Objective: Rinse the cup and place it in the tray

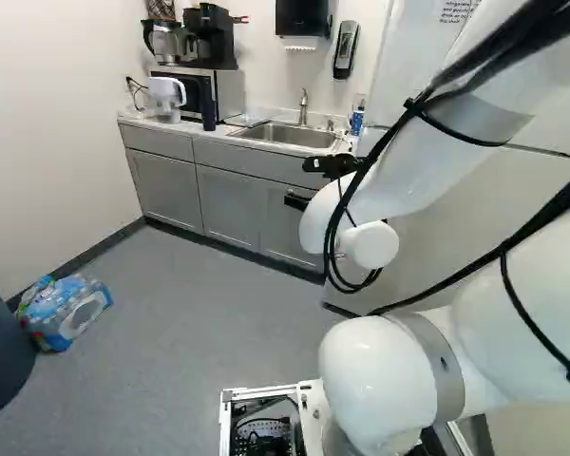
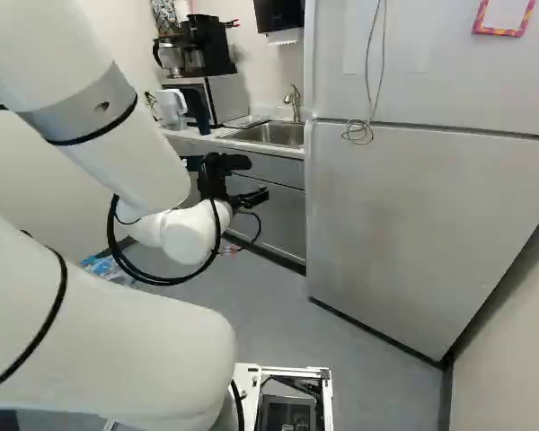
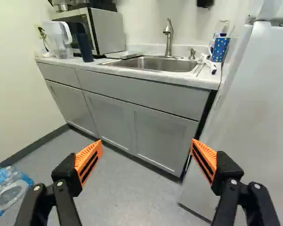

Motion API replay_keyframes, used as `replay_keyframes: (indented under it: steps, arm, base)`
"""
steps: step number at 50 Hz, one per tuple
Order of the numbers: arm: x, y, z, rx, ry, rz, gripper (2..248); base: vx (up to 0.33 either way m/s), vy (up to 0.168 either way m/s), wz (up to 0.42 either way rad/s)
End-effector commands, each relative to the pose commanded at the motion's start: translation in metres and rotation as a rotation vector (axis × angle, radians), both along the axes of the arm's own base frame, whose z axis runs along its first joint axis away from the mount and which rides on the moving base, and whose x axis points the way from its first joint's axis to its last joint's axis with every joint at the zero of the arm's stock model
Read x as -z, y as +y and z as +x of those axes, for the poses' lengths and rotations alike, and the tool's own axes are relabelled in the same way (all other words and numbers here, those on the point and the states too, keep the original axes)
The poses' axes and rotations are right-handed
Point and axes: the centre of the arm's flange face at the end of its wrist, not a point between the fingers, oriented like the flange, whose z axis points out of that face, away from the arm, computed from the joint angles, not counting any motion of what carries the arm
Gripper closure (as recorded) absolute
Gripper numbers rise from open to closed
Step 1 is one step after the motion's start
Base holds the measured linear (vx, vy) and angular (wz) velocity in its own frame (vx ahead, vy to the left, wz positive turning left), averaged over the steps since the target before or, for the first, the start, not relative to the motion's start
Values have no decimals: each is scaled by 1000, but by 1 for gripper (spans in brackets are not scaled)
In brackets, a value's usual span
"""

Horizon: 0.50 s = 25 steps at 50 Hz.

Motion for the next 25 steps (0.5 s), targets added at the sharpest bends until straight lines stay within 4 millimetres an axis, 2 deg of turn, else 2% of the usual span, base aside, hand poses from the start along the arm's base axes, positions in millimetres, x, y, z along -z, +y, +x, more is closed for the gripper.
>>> replay_keyframes:
  steps: [25]
  arm:
    - [-25,0,21,1,-50,1,3]
  base:
    - [0,0,0]
